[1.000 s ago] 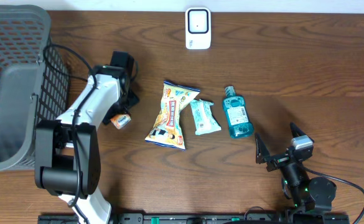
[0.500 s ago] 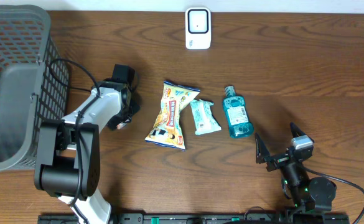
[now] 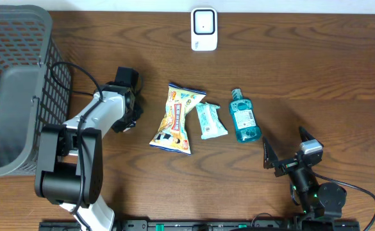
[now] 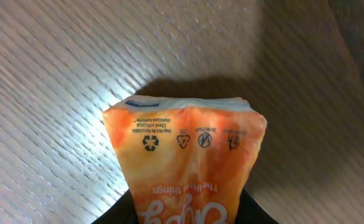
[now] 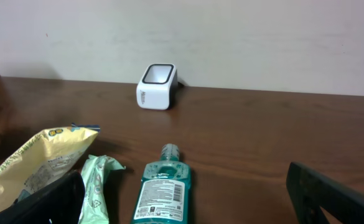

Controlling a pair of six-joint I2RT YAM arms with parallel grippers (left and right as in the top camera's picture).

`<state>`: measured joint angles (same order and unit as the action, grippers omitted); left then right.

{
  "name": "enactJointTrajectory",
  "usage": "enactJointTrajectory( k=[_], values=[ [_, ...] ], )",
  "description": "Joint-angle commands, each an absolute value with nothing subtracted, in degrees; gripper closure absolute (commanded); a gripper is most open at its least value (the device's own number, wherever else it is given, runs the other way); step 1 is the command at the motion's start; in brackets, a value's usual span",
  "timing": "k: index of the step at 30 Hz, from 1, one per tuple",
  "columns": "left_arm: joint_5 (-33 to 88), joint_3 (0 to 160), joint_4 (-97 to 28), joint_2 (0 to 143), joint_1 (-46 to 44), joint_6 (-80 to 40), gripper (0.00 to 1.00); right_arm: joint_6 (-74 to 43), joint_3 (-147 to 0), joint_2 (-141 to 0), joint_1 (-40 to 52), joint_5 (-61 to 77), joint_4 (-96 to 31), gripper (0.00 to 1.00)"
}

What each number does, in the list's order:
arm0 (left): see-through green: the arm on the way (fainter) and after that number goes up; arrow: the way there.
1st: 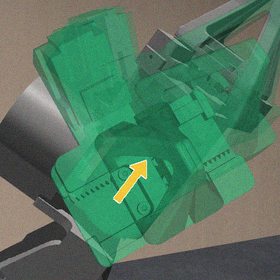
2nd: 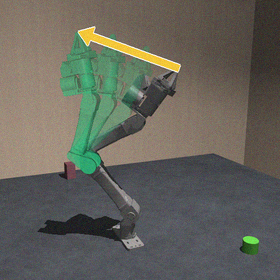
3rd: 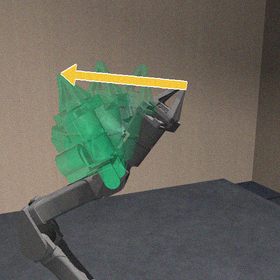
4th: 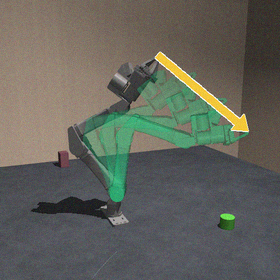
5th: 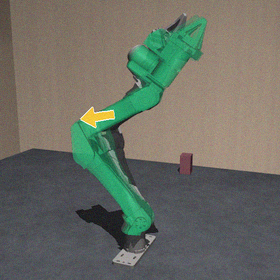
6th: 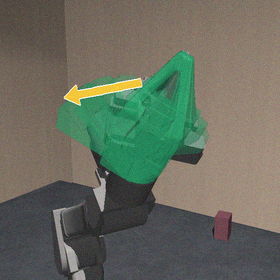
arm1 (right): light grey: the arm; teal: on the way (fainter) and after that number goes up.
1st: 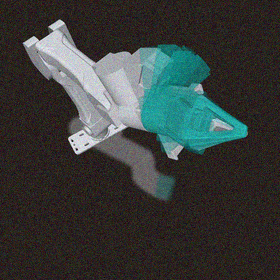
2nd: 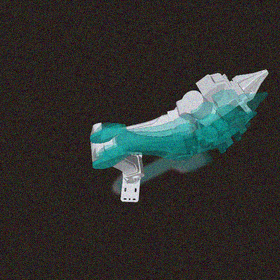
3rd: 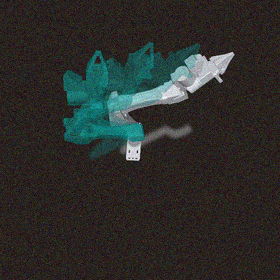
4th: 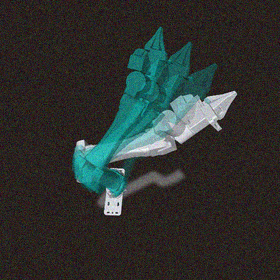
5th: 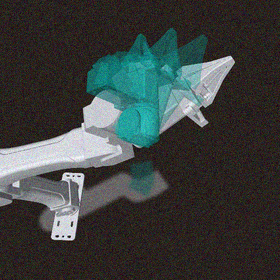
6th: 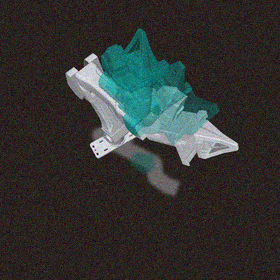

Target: Scan the item barcode

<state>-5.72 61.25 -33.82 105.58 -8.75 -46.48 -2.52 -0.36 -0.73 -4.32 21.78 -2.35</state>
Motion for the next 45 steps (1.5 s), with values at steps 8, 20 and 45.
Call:
enactJointTrajectory(
  k=[8, 20, 45],
  values=[
    [0.84, 59.27, -26.37, 105.45, -20.25, -46.13, 0.69, -2.07, -0.32, -0.67, -4.03, 21.50, -2.61, 0.01],
    [-5.80, 71.37, -35.77, 101.78, -26.65, -37.95, 0.00, -2.09, -0.32, -0.67, -4.03, 21.50, -2.61, 0.01],
    [-39.94, 98.94, -17.06, 63.90, -26.70, 18.52, 0.02, -2.09, -0.32, -0.67, -4.03, 21.50, -2.61, 0.01]
  ],
)
